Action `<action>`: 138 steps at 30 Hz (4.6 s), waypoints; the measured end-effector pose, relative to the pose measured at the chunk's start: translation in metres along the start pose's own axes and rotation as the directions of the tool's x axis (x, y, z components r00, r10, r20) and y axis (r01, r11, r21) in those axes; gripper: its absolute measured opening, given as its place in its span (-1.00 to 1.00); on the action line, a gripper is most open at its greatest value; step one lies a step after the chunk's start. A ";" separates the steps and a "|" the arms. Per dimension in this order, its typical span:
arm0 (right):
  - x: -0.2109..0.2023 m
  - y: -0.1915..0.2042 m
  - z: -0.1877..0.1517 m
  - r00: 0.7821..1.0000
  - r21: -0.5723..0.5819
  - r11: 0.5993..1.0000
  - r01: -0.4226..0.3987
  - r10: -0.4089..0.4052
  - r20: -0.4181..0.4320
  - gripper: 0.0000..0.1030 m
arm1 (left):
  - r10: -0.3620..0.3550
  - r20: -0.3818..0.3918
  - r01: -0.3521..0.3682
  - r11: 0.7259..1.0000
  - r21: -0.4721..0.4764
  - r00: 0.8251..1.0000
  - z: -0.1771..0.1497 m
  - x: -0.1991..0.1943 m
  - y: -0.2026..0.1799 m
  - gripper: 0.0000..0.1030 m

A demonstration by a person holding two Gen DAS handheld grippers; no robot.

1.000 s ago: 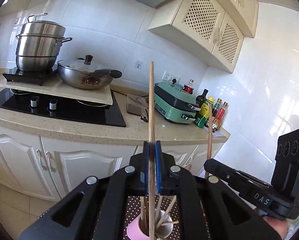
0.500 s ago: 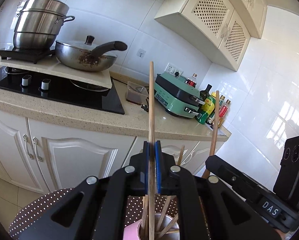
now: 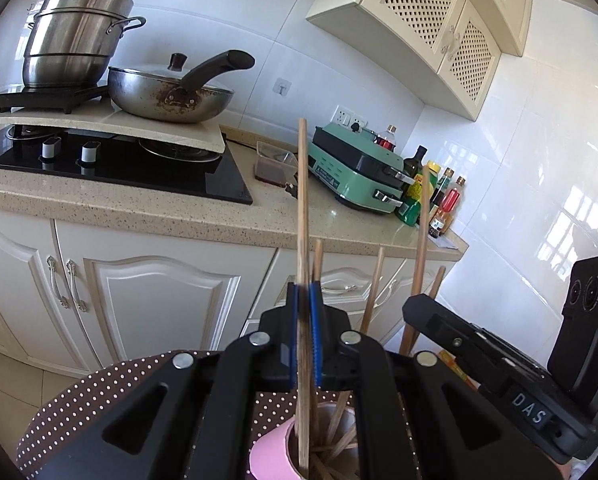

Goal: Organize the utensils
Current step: 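Raise the left tool's chopstick over the pink cup while the right tool carries its chopstick there, then lower the chopsticks into the pink cup and open both tools, then move the left tool back to the chopstick pile while the right tool returns too, then close the left tool on a chopstick while the right tool grasps another chopstick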

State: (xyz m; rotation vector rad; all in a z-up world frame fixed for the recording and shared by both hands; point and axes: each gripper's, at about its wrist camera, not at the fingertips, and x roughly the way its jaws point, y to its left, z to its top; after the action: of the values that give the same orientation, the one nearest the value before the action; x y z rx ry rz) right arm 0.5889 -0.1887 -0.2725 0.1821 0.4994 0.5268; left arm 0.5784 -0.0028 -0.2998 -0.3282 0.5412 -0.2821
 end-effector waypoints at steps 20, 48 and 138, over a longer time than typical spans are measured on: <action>-0.020 0.014 -0.030 0.993 -0.017 0.999 0.038 -0.040 -0.108 -0.87 | 0.013 -0.116 -0.007 0.999 0.047 0.993 -0.024 -0.024 -0.011 -0.88; -0.071 0.055 -0.021 0.990 -0.023 0.991 0.129 -0.130 -0.062 -0.16 | 0.115 -0.079 -0.110 0.992 0.063 0.990 -0.009 -0.115 -0.013 -0.27; 0.050 0.064 -0.178 0.655 -0.056 0.994 0.099 -0.107 -0.748 -0.34 | 0.246 -0.730 -0.360 0.933 -0.001 0.638 -0.182 0.040 0.050 -0.89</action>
State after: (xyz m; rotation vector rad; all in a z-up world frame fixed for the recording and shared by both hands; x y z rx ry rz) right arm 0.5096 -0.1005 -0.4281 -0.0944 1.3241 0.4771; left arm 0.5204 -0.0130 -0.4838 -0.2516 1.4047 -0.0220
